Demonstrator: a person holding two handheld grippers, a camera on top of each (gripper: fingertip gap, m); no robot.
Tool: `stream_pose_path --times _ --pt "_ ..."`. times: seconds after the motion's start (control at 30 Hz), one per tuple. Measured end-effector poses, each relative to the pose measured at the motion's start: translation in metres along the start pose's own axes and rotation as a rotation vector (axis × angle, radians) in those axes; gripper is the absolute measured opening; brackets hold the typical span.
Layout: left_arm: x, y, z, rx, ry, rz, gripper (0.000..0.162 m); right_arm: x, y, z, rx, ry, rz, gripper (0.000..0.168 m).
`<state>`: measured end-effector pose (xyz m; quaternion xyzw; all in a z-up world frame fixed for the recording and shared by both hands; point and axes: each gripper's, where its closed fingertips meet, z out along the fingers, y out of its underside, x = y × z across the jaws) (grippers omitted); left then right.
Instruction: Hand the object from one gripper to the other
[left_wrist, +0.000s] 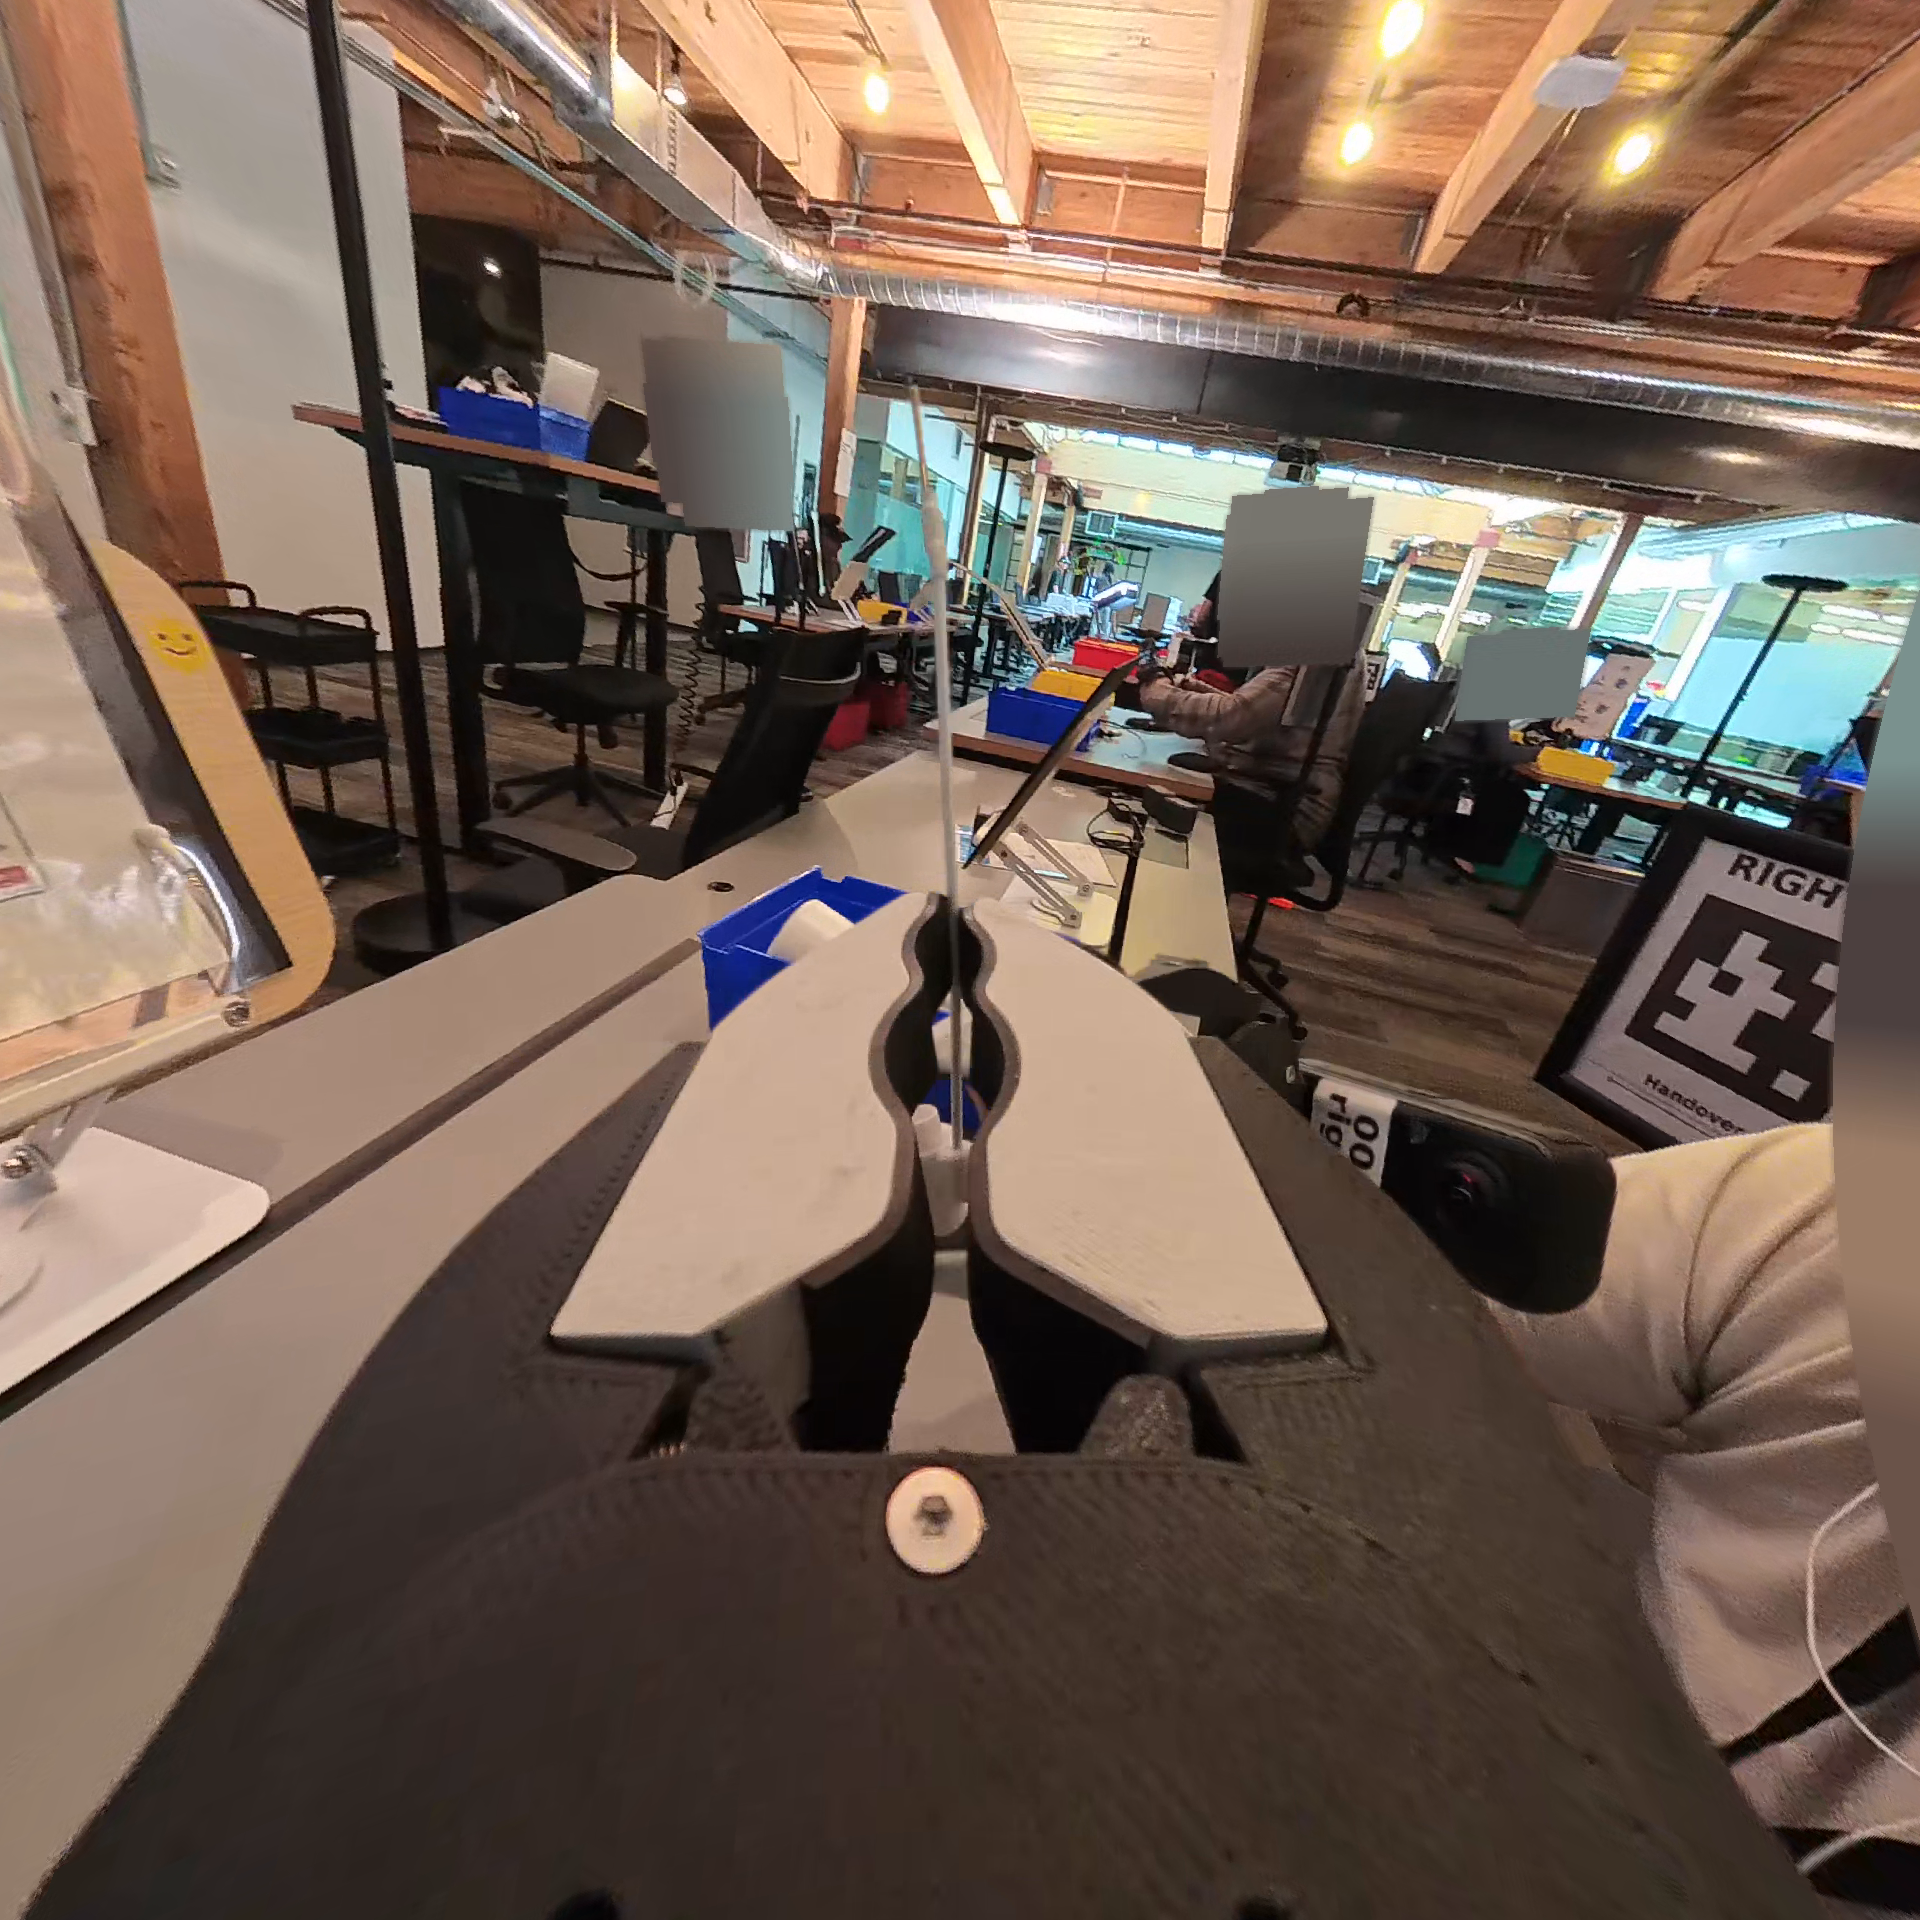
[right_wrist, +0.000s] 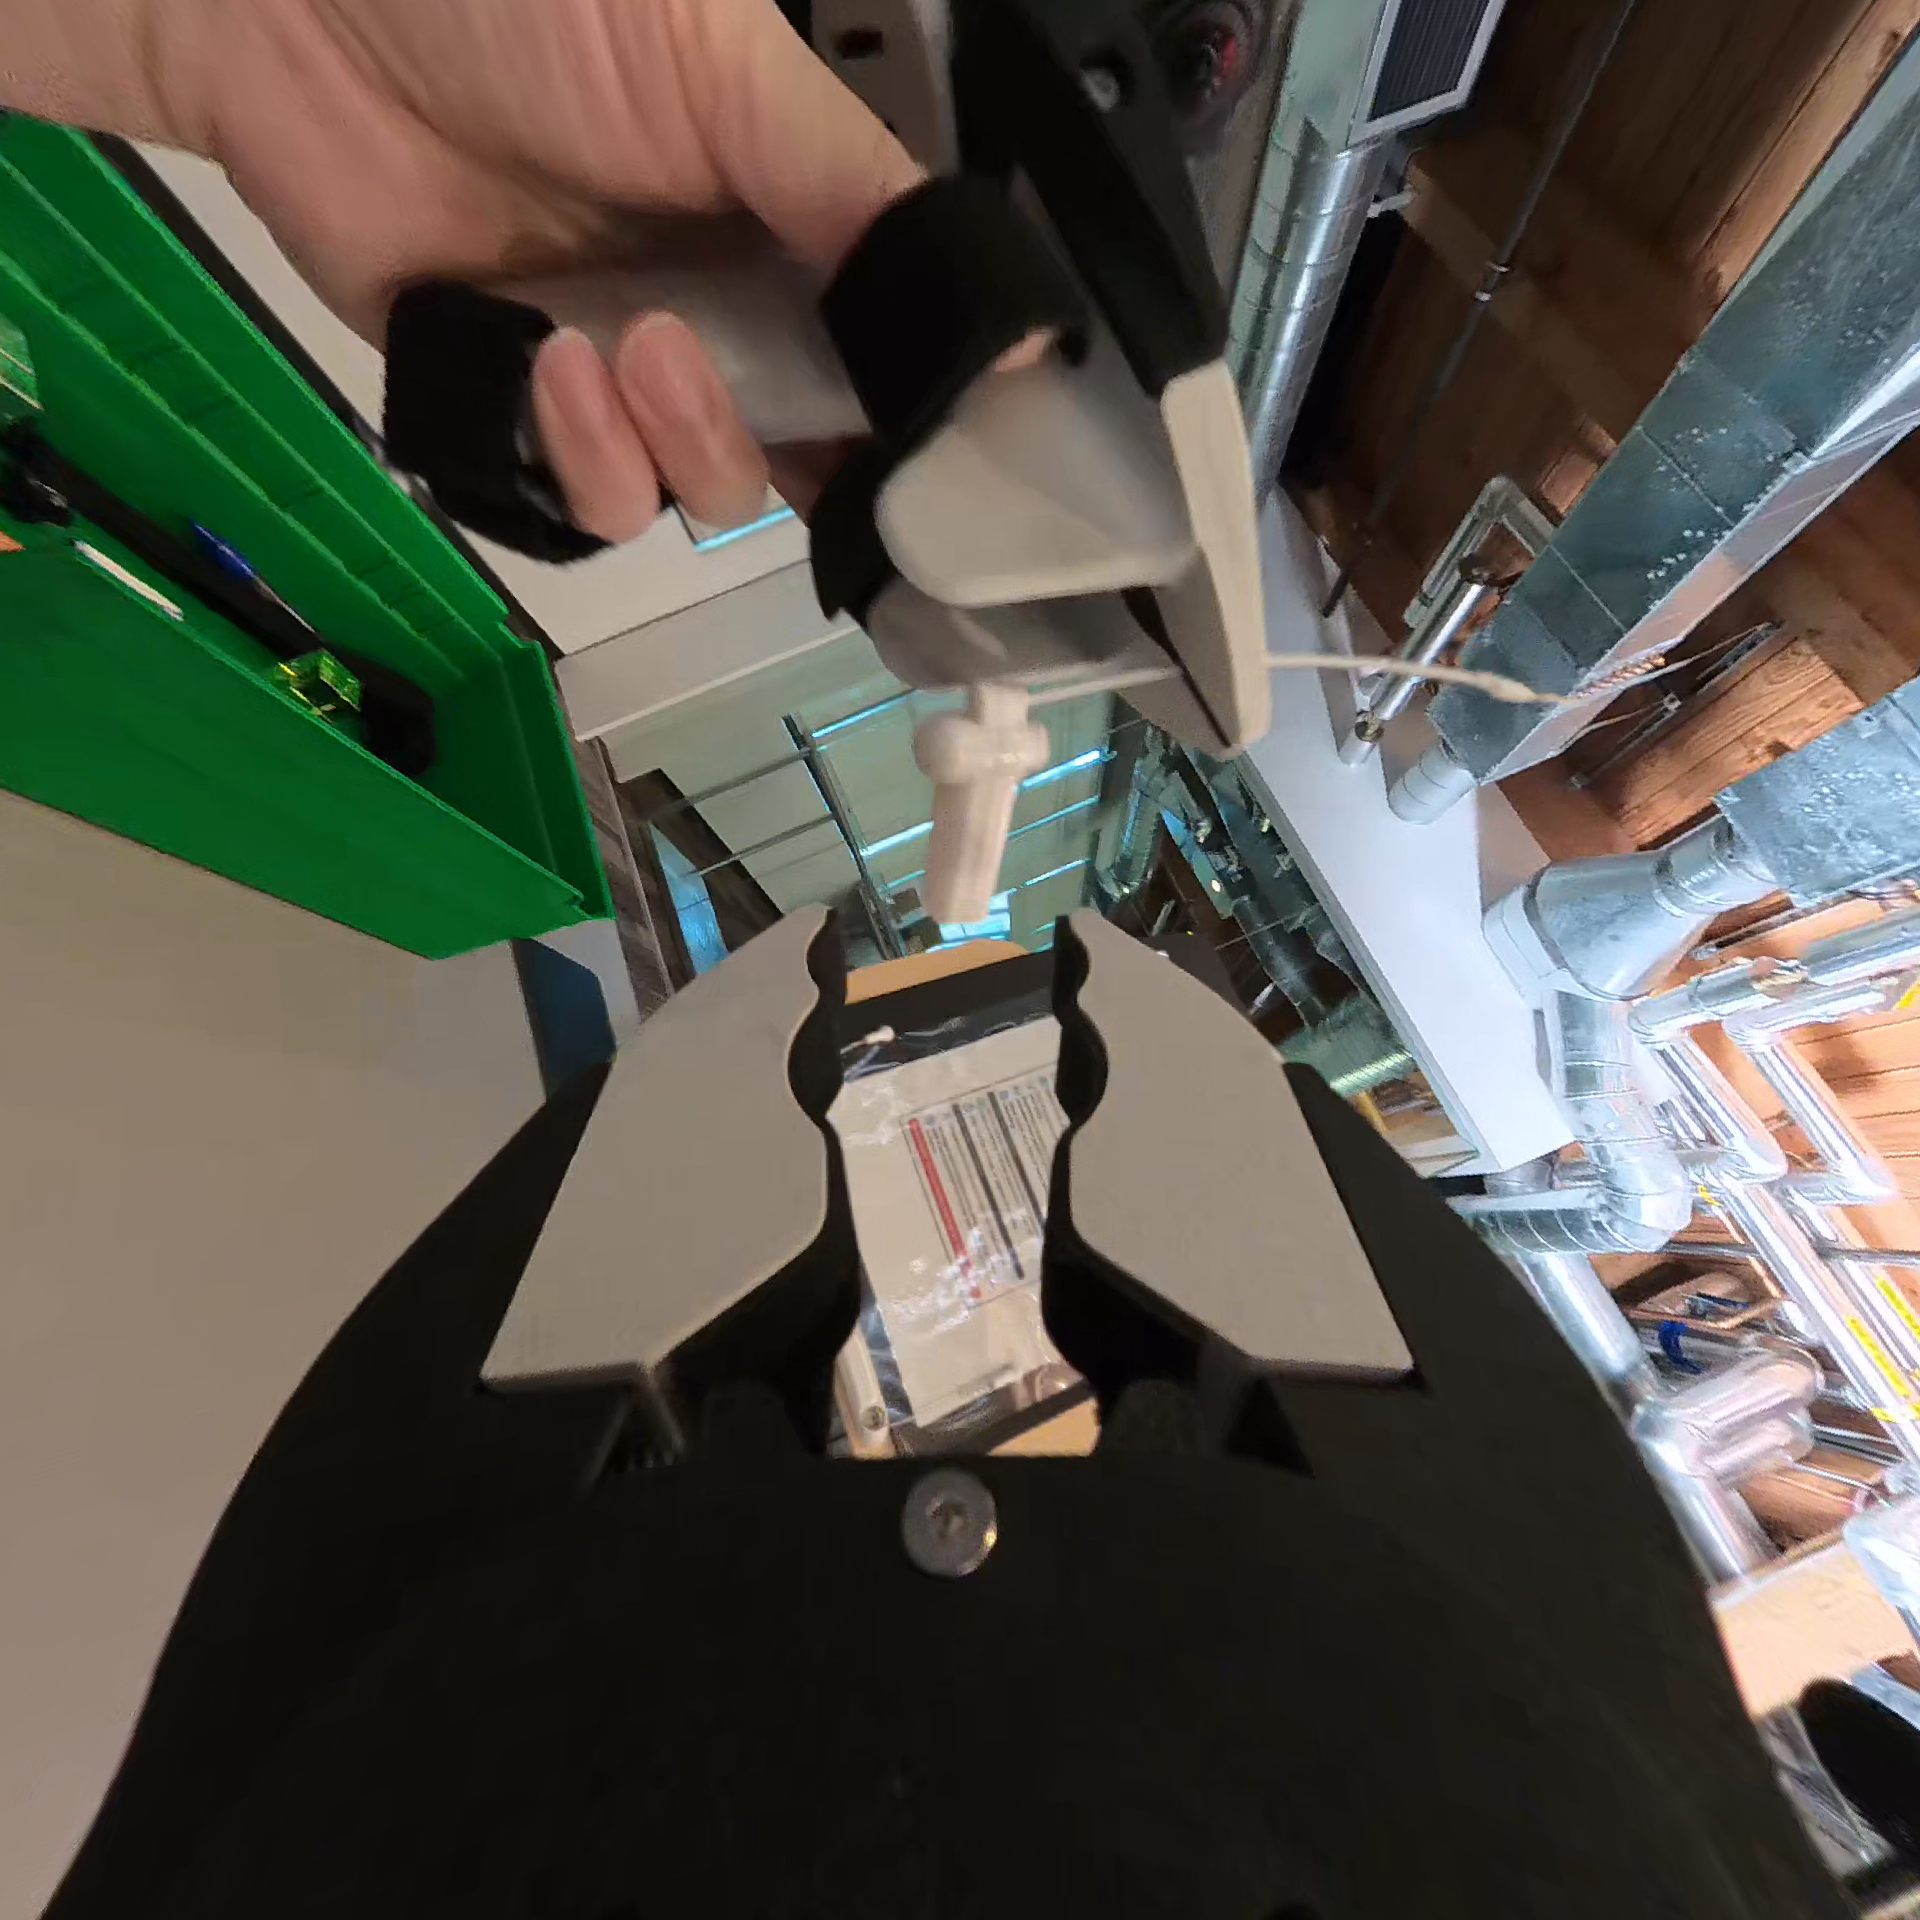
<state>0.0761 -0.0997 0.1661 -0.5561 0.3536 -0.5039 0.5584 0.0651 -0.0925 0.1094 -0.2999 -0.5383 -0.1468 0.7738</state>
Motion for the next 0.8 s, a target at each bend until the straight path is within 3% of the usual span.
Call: stream_pose_path --times 0.2,0.27,0.33,0.37,0.43,0.57,0.7,0.8 --pt "0.019 0.010 0.014 -0.034 0.092 -0.033 0.000 -0.002 0.006 0.004 -0.049 0.008 0.012 0.037" --pt "0.021 0.012 0.015 -0.045 0.098 -0.032 0.000 -0.001 0.007 0.001 -0.044 -0.007 0.040 0.016" --pt "0.023 0.009 0.013 -0.026 0.112 -0.020 0.000 0.002 0.007 0.000 -0.038 -0.032 0.102 0.015" --pt "0.023 0.005 0.010 -0.005 0.102 -0.013 0.009 0.003 0.009 0.000 -0.039 -0.047 0.134 0.015" --pt "0.018 -0.007 0.001 0.039 0.047 0.014 0.049 0.006 0.012 -0.002 -0.013 -0.077 0.224 0.015" --pt "0.007 -0.017 -0.025 0.030 -0.090 0.178 0.053 0.001 0.003 -0.011 0.159 -0.369 0.670 0.015" --pt "0.004 -0.008 -0.036 -0.064 -0.151 0.290 0.056 0.015 -0.026 -0.048 0.424 -0.883 1.270 0.015" --pt "0.006 0.006 -0.034 -0.119 -0.093 0.314 0.054 0.029 -0.031 -0.076 0.532 -1.199 1.512 0.015"
